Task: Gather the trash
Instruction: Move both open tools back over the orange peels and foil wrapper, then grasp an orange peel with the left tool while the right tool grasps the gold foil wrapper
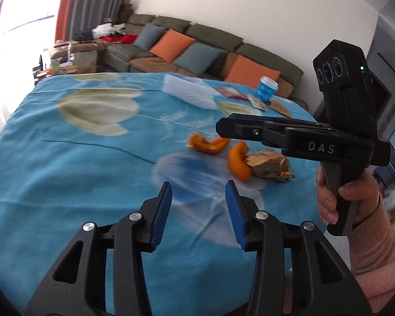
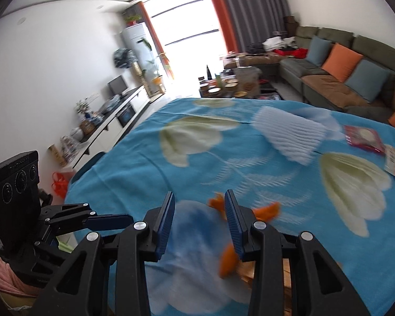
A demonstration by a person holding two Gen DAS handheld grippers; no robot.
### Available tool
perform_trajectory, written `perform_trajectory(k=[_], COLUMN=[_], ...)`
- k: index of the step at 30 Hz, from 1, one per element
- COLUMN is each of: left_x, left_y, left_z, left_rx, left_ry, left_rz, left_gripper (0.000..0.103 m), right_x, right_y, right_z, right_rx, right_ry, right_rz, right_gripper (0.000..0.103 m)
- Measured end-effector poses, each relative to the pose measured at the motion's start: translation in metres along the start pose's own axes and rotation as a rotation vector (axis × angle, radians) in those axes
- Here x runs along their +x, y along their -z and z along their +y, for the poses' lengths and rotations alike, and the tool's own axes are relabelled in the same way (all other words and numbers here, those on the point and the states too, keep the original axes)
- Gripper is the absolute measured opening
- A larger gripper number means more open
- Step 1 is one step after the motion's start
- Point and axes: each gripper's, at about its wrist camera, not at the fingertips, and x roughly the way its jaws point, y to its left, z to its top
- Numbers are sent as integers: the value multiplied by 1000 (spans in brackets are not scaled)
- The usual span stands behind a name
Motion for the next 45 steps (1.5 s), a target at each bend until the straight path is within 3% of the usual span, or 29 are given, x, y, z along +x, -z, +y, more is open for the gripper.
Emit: perform_trajectory(k=[7,11,18,25,26,32,35,45], left_x=[41,52,70,83,84,90,94,91], left_y=[-11,-17,-24,-25,-26,-28,-29,-26], left_z=[-28,-37,-44,-37,-38,-41,-43,-45], left_rx=[31,46,54,19,22,32,40,35], left_ry=[71,75,49,48,47,48,54,59], left_rz=[84,106,146,188,188,200,206,194], left_gripper=[41,41,38,33,33,34,24,16], right_x=[-34,-45,-47,-42,-41,-45,-49,-57], right_y=[31,45,62,69,70,74,75,73], right_z=[-57,-76,-94,-94,-94,-95,-97,-93], right_rx=[125,181,233,240,240,244,249,242], right_ry=[117,154,143,113,109,95,91,86], right_rz=[-14,-22,-5,15,14,11,2,-38], right_gripper=[41,48,60,60,59,24,14,13])
